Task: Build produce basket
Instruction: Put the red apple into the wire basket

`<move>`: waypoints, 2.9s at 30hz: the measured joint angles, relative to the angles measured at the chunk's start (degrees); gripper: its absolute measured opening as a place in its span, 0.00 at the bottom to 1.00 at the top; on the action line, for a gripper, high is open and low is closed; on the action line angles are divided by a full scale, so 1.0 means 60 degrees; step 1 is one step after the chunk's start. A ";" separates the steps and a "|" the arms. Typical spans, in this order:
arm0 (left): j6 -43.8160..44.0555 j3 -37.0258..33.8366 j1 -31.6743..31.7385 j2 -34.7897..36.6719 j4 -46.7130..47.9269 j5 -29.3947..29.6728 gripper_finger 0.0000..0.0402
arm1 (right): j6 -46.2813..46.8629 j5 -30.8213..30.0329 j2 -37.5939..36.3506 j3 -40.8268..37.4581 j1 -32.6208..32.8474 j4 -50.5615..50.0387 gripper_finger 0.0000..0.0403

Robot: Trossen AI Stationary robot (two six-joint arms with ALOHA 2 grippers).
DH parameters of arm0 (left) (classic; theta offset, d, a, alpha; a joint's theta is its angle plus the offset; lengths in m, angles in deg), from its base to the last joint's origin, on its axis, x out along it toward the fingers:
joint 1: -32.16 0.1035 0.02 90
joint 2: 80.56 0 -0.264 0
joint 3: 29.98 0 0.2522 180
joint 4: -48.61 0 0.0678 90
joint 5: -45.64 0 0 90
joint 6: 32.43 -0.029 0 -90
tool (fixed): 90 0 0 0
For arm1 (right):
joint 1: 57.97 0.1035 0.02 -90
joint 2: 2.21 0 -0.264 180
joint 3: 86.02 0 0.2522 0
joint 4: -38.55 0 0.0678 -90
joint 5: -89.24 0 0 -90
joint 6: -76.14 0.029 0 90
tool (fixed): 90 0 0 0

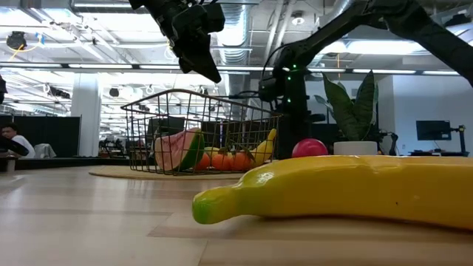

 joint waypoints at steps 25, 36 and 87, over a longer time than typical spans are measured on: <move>-0.0207 0.0000 0.0000 0.0000 0.0254 0.0006 0.00 | 0.0306 0.0259 0.0007 -0.0042 0.2237 -0.2357 0.00; -0.0481 0.0000 0.0000 0.0000 0.0243 -0.0247 0.00 | 0.0837 -0.0754 -0.0026 0.0531 0.2587 -0.2638 0.00; -0.0245 0.0000 -0.0003 0.0000 0.0112 -0.0239 0.00 | 0.1490 -0.0568 -0.3887 -0.4850 0.1940 0.2794 0.00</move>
